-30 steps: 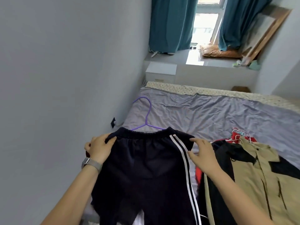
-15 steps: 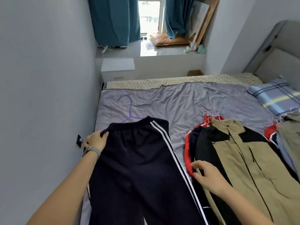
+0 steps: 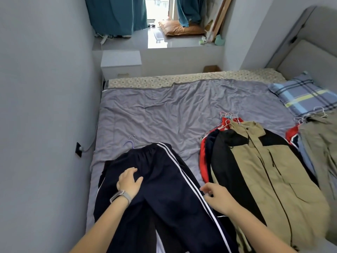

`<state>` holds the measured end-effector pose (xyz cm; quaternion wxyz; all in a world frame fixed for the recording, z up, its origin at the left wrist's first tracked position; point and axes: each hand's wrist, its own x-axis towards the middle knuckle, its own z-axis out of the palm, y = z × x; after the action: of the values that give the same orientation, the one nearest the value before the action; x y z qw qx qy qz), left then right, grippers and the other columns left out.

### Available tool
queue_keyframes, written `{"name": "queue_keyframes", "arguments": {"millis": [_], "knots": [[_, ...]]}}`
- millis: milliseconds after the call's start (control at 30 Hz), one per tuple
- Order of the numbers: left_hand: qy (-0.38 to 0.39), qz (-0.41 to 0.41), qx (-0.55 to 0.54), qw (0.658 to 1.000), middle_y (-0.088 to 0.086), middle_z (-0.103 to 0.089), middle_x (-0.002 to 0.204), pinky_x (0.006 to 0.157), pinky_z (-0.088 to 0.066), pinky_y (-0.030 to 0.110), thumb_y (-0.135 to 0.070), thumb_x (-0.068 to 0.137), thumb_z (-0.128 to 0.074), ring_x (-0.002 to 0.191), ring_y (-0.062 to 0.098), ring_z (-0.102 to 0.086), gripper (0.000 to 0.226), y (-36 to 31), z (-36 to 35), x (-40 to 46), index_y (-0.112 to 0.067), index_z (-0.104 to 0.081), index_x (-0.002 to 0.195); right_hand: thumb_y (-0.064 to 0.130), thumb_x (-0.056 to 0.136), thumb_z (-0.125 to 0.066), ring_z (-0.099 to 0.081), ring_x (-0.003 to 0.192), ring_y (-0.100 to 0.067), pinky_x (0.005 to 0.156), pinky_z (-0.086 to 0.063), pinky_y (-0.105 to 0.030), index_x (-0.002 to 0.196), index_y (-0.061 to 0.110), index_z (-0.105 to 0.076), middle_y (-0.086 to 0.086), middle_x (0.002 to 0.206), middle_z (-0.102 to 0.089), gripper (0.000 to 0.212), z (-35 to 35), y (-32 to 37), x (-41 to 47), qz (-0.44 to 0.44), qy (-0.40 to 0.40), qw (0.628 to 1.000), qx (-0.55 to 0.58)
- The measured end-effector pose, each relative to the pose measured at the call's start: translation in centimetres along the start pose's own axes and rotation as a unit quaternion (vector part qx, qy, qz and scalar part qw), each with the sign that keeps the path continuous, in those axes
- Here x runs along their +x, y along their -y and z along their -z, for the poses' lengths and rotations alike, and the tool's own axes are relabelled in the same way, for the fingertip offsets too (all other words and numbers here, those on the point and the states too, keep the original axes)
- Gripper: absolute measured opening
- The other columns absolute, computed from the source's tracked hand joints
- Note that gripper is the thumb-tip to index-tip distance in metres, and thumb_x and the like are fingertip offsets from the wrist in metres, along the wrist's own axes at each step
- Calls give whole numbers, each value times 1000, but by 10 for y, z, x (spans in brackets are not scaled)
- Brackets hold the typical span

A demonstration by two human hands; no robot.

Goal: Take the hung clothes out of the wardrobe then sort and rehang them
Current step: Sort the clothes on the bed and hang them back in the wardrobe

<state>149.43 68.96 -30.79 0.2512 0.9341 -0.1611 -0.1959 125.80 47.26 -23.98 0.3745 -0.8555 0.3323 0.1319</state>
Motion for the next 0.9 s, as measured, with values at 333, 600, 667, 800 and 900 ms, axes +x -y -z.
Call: {"name": "queue_keyframes", "arguments": {"millis": [333,600,667,800,900], "knots": [[49,-43,-61,996,3,-54,132,105,-31,30,-25,89,-60,127,22,-43,37,-83,-42,-50,-14,-56,124,8,83,-53,-61,85,-8,77,-43,-9,104,16,-67,5,95,-64,27,28,-60,-17,-17,-6,1000,10],[55,-61,-43,996,2,-54,132,110,-30,32,-26,89,-58,130,24,-40,40,-198,-118,-122,-15,-53,128,8,86,-54,-55,96,-12,89,-45,-21,113,16,-62,3,102,-59,29,99,-177,-47,-20,-24,999,42],[53,-67,-54,995,2,-55,130,108,-32,29,-18,90,-56,127,21,-44,38,-231,-143,-144,-12,-54,127,8,88,-53,-52,91,-9,82,-42,-18,114,17,-59,5,100,-56,28,118,-211,-58,-23,-21,998,50],[66,-101,-73,990,-6,-57,110,93,-35,18,-9,87,-56,106,10,-51,31,-301,-185,-183,-9,-60,118,6,84,-50,-51,82,-10,82,-46,-24,107,17,-58,8,86,-53,27,168,-268,-69,-40,-50,996,62],[107,-94,-90,986,-3,-56,126,105,-37,27,-19,85,-62,122,13,-48,42,-325,-205,-199,-16,-54,127,9,85,-52,-51,80,-8,65,-41,-11,119,14,-54,6,92,-55,34,200,-294,-70,-48,-61,995,57]]}}
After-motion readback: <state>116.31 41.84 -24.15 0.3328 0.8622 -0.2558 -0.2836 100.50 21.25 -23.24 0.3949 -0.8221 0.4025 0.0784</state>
